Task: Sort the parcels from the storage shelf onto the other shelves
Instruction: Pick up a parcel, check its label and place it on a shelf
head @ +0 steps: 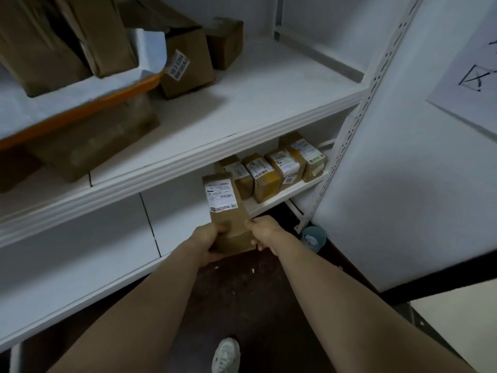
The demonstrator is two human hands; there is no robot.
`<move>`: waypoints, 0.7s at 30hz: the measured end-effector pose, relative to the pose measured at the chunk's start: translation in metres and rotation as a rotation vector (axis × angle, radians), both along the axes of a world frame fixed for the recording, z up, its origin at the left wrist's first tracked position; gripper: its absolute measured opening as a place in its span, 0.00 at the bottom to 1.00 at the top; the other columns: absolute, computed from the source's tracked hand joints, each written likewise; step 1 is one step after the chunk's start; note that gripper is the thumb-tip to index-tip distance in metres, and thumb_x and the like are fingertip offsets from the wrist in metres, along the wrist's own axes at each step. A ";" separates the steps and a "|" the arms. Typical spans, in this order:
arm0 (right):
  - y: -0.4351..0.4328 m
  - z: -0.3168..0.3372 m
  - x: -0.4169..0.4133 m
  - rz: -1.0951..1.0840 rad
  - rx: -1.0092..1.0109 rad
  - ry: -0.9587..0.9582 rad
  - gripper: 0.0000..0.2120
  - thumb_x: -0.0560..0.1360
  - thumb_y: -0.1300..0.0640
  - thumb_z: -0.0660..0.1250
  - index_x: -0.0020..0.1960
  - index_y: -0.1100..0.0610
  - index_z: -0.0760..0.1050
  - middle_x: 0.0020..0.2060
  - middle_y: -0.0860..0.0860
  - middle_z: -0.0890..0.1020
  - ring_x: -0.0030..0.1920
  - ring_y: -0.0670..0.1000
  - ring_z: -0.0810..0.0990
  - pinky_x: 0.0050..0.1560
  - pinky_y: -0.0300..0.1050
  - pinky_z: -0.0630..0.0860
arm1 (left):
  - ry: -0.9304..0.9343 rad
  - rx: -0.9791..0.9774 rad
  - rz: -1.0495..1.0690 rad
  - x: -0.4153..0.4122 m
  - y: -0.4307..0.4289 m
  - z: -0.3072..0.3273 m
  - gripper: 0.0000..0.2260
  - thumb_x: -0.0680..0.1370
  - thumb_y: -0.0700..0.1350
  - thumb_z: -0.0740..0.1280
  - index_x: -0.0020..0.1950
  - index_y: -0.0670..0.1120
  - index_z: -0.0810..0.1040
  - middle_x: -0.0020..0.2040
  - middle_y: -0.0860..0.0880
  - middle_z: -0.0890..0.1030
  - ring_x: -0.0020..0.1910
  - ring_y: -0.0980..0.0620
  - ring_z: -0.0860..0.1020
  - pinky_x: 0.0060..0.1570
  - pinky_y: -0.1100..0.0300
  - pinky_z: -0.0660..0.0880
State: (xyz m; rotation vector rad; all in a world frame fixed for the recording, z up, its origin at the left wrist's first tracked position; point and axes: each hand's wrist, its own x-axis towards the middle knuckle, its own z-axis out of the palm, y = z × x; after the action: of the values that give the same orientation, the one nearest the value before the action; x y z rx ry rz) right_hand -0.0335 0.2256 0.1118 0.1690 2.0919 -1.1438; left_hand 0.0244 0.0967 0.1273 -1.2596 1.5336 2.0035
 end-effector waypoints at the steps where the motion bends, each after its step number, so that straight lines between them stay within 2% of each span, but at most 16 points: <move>1: -0.008 -0.006 -0.008 0.011 0.000 0.006 0.17 0.82 0.51 0.58 0.66 0.59 0.73 0.49 0.56 0.80 0.41 0.52 0.78 0.33 0.41 0.73 | -0.015 -0.016 0.010 -0.007 -0.007 -0.006 0.10 0.79 0.39 0.63 0.59 0.44 0.70 0.54 0.41 0.74 0.56 0.41 0.74 0.56 0.45 0.76; 4: -0.028 -0.019 -0.023 0.048 -0.001 -0.011 0.17 0.82 0.53 0.58 0.67 0.60 0.72 0.50 0.56 0.80 0.41 0.52 0.79 0.32 0.40 0.74 | -0.060 -0.070 0.045 -0.022 -0.026 -0.022 0.13 0.76 0.40 0.66 0.60 0.42 0.71 0.53 0.41 0.75 0.54 0.41 0.76 0.54 0.46 0.78; 7: -0.042 -0.032 -0.038 0.072 0.020 -0.040 0.18 0.82 0.52 0.58 0.67 0.61 0.71 0.46 0.56 0.79 0.40 0.52 0.79 0.42 0.45 0.79 | -0.119 -0.108 0.076 -0.032 -0.038 -0.036 0.14 0.75 0.40 0.68 0.58 0.41 0.72 0.52 0.39 0.76 0.51 0.40 0.77 0.45 0.45 0.79; 11: -0.056 -0.042 -0.052 0.063 0.002 -0.033 0.19 0.82 0.54 0.58 0.70 0.62 0.68 0.57 0.58 0.78 0.36 0.49 0.78 0.40 0.40 0.78 | -0.137 -0.120 0.133 -0.046 -0.051 -0.049 0.11 0.75 0.39 0.69 0.55 0.40 0.71 0.48 0.39 0.77 0.51 0.39 0.77 0.49 0.44 0.79; 13: -0.063 -0.046 -0.062 0.069 -0.003 0.006 0.19 0.82 0.54 0.57 0.70 0.62 0.69 0.59 0.59 0.78 0.41 0.51 0.79 0.44 0.40 0.79 | -0.115 -0.130 0.156 -0.058 -0.056 -0.056 0.12 0.75 0.39 0.69 0.56 0.40 0.72 0.48 0.40 0.78 0.50 0.41 0.78 0.44 0.49 0.79; 15: -0.070 -0.050 -0.072 0.060 -0.006 0.055 0.19 0.82 0.55 0.58 0.70 0.62 0.69 0.63 0.59 0.77 0.47 0.52 0.78 0.53 0.44 0.78 | -0.092 -0.152 0.153 -0.070 -0.060 -0.063 0.13 0.75 0.38 0.70 0.58 0.39 0.75 0.52 0.39 0.79 0.48 0.44 0.78 0.42 0.54 0.77; 16: -0.072 -0.051 -0.077 0.064 0.001 0.082 0.19 0.82 0.56 0.58 0.71 0.61 0.68 0.65 0.58 0.75 0.51 0.53 0.77 0.58 0.48 0.77 | -0.085 -0.167 0.122 -0.075 -0.060 -0.065 0.15 0.75 0.39 0.70 0.60 0.39 0.75 0.56 0.40 0.78 0.50 0.45 0.77 0.45 0.55 0.76; 18: -0.072 -0.052 -0.087 0.115 0.090 0.179 0.20 0.81 0.58 0.59 0.72 0.59 0.68 0.68 0.57 0.73 0.60 0.55 0.75 0.64 0.51 0.73 | -0.062 -0.200 0.029 -0.084 -0.061 -0.075 0.25 0.75 0.40 0.71 0.70 0.40 0.69 0.68 0.42 0.73 0.61 0.46 0.73 0.60 0.53 0.72; 19: -0.071 -0.054 -0.093 0.155 0.171 0.255 0.19 0.80 0.60 0.59 0.71 0.58 0.69 0.67 0.57 0.73 0.63 0.56 0.74 0.64 0.50 0.73 | -0.047 -0.238 -0.019 -0.089 -0.063 -0.080 0.31 0.75 0.41 0.71 0.75 0.43 0.63 0.72 0.44 0.68 0.67 0.45 0.70 0.65 0.51 0.69; 21: -0.068 -0.058 -0.105 0.210 0.317 0.425 0.19 0.78 0.65 0.60 0.69 0.57 0.71 0.67 0.56 0.72 0.65 0.58 0.72 0.61 0.49 0.73 | 0.000 -0.351 -0.130 -0.096 -0.065 -0.085 0.40 0.73 0.42 0.73 0.78 0.50 0.54 0.76 0.47 0.61 0.72 0.43 0.64 0.70 0.48 0.65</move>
State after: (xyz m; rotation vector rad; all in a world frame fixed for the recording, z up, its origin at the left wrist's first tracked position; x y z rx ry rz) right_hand -0.1386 0.1577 0.0541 -0.1584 2.5892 -0.7632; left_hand -0.0719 0.0317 0.0426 -1.2416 1.9765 1.7040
